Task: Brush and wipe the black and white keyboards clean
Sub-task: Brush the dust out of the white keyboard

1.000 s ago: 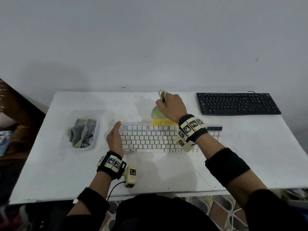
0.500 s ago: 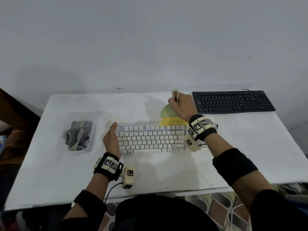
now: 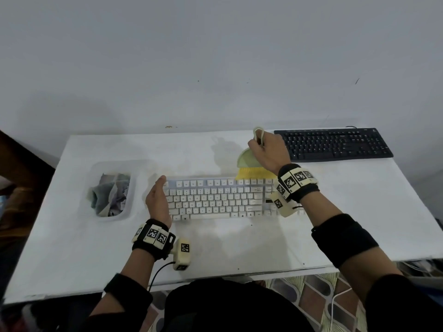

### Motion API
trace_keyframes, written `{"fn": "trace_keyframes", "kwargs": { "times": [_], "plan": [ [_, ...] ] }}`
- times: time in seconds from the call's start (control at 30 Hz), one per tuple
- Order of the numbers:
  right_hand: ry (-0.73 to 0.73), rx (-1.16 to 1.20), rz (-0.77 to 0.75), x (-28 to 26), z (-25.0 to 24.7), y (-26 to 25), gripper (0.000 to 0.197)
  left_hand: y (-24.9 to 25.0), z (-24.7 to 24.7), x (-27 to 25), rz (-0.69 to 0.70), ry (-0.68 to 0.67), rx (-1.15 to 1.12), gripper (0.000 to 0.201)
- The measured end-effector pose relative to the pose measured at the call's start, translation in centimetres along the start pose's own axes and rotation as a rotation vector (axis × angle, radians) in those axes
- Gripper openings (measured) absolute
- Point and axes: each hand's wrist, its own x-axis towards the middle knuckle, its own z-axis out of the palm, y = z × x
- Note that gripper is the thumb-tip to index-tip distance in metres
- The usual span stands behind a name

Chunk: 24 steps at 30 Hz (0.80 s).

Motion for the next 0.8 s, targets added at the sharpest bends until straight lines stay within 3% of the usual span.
{"fn": "trace_keyframes", "kwargs": {
  "times": [0.13,0.23,0.33,0.53,0.7,0.8],
  "plan": [
    [0.021,0.190,0.084,0.0,0.3,0.1,0.035,0.1,0.1,-0.2,0.009,-0.017,0.000,0.042],
    [0.008,0.089,0.004,-0.1,0.3,0.3,0.030,0.2,0.2,-0.4,0.009,-0.027,0.003,0.031],
    [-0.003,-0.181,-0.086,-0.1,-0.5,0.7,0.028,0.3,0.1,-0.5,0.017,-0.028,0.000,0.030],
    [0.093,0.123,0.027,-0.2,-1.3,1.0,0.036,0.4,0.2,-0.9,0.020,-0.042,0.017,0.029],
    [0.147,-0.063,-0.005,-1.1,-2.4,3.3,0.033,0.4,0.2,-0.9,0.025,-0.043,0.025,0.035],
    [0.215,-0.056,0.037,-1.0,-3.4,4.8,0.036,0.5,0.2,-1.1,0.027,-0.039,0.016,0.035]
  ]
}}
